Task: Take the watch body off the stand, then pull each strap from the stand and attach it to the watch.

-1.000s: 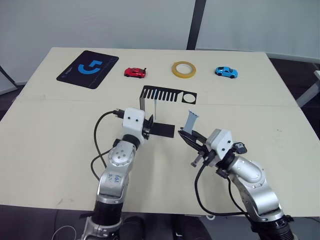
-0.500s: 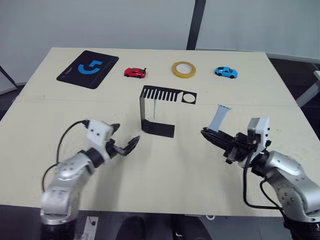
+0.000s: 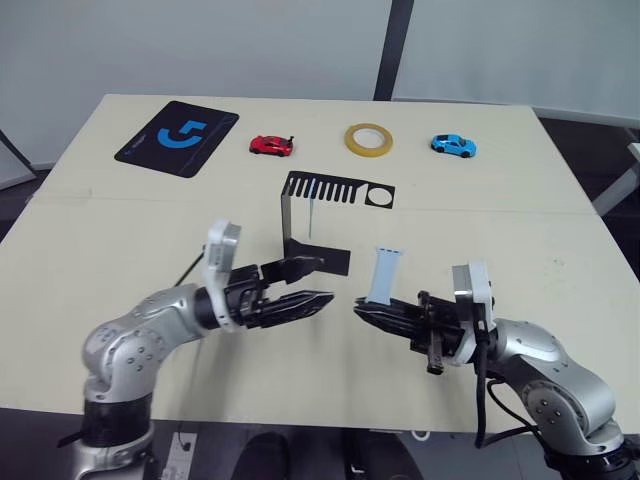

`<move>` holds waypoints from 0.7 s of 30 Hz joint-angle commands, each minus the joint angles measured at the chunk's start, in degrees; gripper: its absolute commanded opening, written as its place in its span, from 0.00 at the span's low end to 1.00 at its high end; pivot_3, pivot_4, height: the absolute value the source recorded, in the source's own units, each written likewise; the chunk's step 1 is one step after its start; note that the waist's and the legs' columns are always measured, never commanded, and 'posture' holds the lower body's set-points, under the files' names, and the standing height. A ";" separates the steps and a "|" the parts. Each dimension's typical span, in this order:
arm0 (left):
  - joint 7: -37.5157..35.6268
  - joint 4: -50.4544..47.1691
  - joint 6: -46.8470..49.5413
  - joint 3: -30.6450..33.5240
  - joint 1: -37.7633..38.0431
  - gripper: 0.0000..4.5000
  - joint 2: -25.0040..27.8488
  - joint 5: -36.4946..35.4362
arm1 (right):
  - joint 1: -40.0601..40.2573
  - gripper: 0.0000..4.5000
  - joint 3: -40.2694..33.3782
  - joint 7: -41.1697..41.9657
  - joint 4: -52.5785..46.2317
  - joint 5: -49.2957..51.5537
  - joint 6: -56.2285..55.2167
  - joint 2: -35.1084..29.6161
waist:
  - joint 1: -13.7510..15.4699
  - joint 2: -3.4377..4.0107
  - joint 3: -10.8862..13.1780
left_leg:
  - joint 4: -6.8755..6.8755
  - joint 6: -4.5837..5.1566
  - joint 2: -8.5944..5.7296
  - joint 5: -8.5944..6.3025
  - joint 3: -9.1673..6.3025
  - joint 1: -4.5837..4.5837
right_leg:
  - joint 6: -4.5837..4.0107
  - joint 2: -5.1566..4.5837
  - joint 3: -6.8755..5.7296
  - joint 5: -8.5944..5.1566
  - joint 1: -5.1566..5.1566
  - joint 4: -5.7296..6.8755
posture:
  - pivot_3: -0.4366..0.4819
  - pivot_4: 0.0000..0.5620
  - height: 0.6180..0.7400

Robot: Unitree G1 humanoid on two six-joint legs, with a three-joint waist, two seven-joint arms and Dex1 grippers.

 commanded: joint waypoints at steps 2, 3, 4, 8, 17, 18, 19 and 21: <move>3.28 2.07 0.48 -2.03 -2.75 1.00 -5.00 -3.82 | -0.86 0.00 1.76 1.77 0.36 -3.12 -4.52 1.33 | 0.00 -0.02 0.01 | 0.01 0.00 -0.01 0.00 0.00 0.01 | 0.00 0.00 0.01 0.00 0.00 0.01 | 0.48 0.27 1.00; 3.90 2.50 1.24 -2.14 -3.21 1.00 -6.05 -5.02 | -0.97 0.00 2.13 1.89 0.65 -3.53 -4.96 1.62 | 0.04 -0.02 0.01 | 0.06 0.00 0.00 0.00 0.00 -0.01 | 0.00 0.00 0.00 0.00 0.00 0.00 | 0.48 0.27 1.00; 4.33 2.83 2.63 -2.13 -3.43 1.00 -6.52 -6.67 | -1.09 0.00 2.37 1.91 0.91 -3.80 -5.46 2.00 | 0.03 -0.02 0.01 | 0.10 0.00 0.01 0.00 -0.02 -0.04 | 0.00 0.01 -0.01 0.00 0.00 0.00 | 0.48 0.27 1.00; 4.20 2.83 4.99 -2.91 -3.01 1.00 -5.64 -8.90 | -1.19 0.00 2.77 2.54 1.95 -4.73 -6.67 2.70 | -0.06 -0.02 0.01 | 0.11 -0.02 0.02 0.01 -0.02 -0.01 | 0.00 0.03 0.01 0.00 0.00 0.17 | 0.48 0.27 1.00; 4.65 3.69 5.36 -3.60 -3.25 1.00 -6.45 -10.87 | -0.98 0.00 2.90 3.42 3.31 -5.50 -8.20 3.64 | 0.04 -0.02 0.01 | 0.21 -0.02 0.01 0.01 -0.04 -0.03 | -0.01 0.02 0.00 0.00 0.01 0.19 | 0.48 0.27 1.00; 4.68 3.73 5.51 -3.68 -3.23 1.00 -6.58 -11.22 | -0.94 0.00 2.88 3.52 3.34 -5.55 -8.25 3.64 | 0.05 -0.02 0.01 | 0.21 -0.03 0.01 0.01 -0.04 -0.03 | 0.00 0.02 0.00 0.00 0.01 0.19 | 0.48 0.27 1.00; 4.70 3.70 5.57 -3.88 -3.24 0.94 -6.60 -11.30 | -0.93 0.00 2.88 3.65 3.38 -5.60 -8.27 3.61 | 0.05 -0.02 0.01 | 0.21 -0.03 0.00 0.01 -0.04 -0.03 | 0.00 0.02 0.00 0.00 0.01 0.19 | 0.48 0.27 1.00; 5.02 3.80 5.29 -4.42 -3.20 0.87 -6.68 -10.72 | -0.95 0.00 2.86 3.84 3.47 -5.79 -8.34 3.58 | 0.05 -0.02 0.01 | 0.22 -0.03 0.00 0.01 -0.04 -0.03 | 0.00 0.02 0.01 0.00 0.01 0.17 | 0.48 0.27 1.00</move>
